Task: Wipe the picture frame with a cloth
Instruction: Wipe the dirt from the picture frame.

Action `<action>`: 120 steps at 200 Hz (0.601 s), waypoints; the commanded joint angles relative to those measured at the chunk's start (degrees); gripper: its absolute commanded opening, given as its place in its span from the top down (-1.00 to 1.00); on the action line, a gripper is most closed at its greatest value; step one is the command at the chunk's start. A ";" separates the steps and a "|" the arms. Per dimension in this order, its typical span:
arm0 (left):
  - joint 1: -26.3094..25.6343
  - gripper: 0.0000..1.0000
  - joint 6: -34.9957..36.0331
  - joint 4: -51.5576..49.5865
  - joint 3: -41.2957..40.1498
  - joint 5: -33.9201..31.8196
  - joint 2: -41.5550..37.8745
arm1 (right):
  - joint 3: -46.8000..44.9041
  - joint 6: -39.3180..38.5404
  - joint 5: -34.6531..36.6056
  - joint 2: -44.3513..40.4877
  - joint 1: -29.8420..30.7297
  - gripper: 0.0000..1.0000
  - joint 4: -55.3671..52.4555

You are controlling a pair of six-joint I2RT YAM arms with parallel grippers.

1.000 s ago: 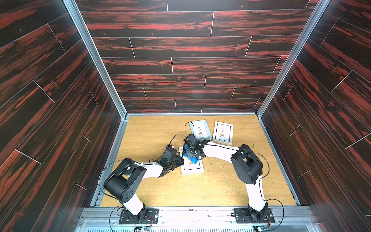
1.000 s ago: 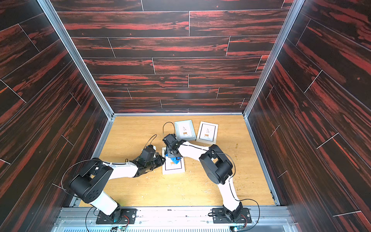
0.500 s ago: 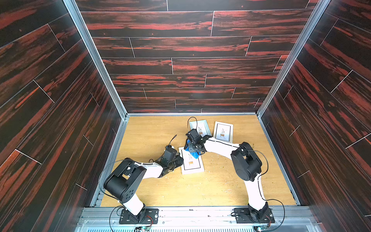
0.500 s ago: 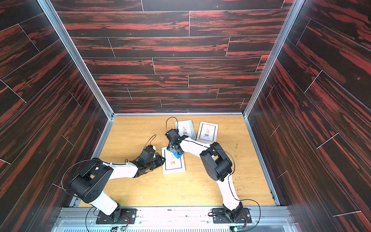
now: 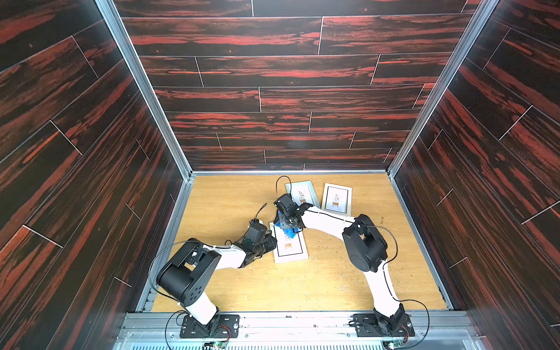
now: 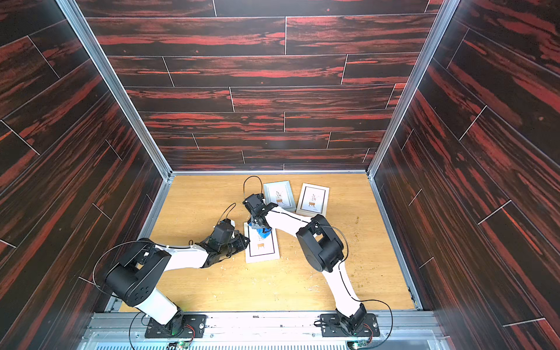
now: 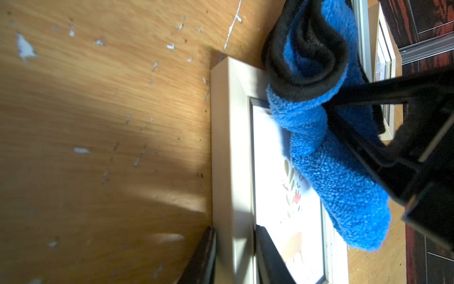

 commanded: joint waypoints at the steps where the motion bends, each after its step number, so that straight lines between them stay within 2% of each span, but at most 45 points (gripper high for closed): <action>1: 0.31 0.41 0.33 -14.58 -3.33 -1.40 3.04 | 2.59 0.37 -1.90 2.14 2.60 1.00 -1.92; 23: 0.31 0.41 0.29 -14.84 -3.58 -1.67 2.52 | 1.78 0.79 -0.80 2.11 1.76 1.00 -2.62; 62: 0.31 0.41 0.26 -14.32 -3.72 -1.58 2.85 | -7.03 -1.23 0.84 -4.35 -0.59 1.00 -1.21; 97: 0.36 0.42 0.33 -14.99 -3.44 -1.76 2.56 | -18.94 2.90 0.93 -12.97 4.10 1.00 -0.86; 120: 0.32 0.42 0.45 -15.28 -3.12 -1.77 2.73 | -25.77 5.99 -0.29 -15.75 6.51 1.00 -0.47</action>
